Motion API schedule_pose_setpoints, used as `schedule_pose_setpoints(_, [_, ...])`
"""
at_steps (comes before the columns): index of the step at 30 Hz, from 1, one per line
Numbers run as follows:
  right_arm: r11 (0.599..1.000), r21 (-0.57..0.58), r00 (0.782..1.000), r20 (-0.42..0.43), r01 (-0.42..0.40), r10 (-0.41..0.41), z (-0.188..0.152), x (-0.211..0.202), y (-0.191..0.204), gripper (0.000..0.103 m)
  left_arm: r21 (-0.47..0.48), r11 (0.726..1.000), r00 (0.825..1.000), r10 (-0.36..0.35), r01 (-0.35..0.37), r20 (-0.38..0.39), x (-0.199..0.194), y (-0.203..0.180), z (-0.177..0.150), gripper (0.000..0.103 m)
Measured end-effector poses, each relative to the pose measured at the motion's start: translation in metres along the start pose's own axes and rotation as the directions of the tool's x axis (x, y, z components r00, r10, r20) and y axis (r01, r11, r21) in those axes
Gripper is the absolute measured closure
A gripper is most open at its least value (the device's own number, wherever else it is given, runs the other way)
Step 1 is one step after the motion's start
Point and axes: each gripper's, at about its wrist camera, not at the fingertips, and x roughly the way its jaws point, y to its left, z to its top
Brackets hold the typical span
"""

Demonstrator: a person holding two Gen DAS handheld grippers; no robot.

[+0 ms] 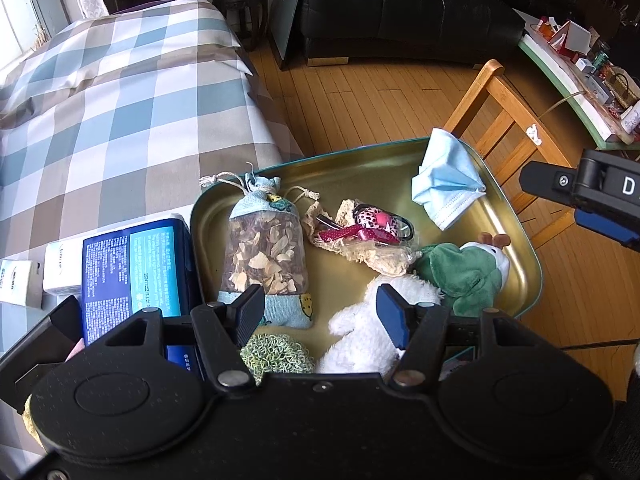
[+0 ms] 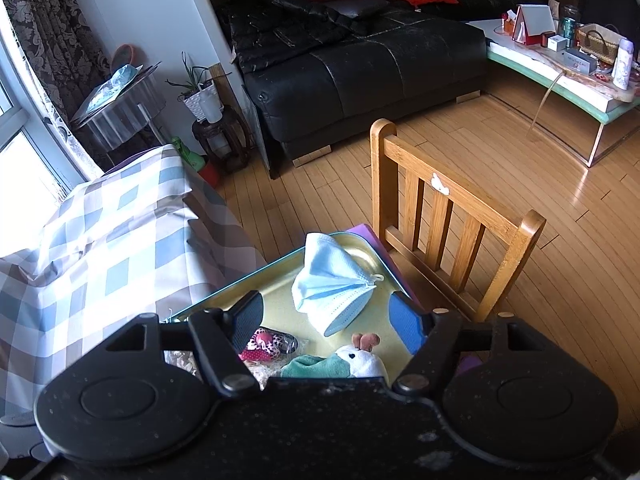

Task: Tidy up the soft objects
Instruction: 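Lower the blue mask into the tray and open the right gripper, then withdraw both grippers from the tray back toward the bed items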

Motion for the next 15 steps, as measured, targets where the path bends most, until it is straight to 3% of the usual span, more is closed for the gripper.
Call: schedule_pose_setpoints(15, [1.0, -0.017, 1.0, -0.017, 0.026, -0.026, -0.009, 0.002, 0.003, 0.033, -0.035, 0.999, 1.0, 0.014, -0.014, -0.01, -0.017, 0.021, -0.024, 0.045])
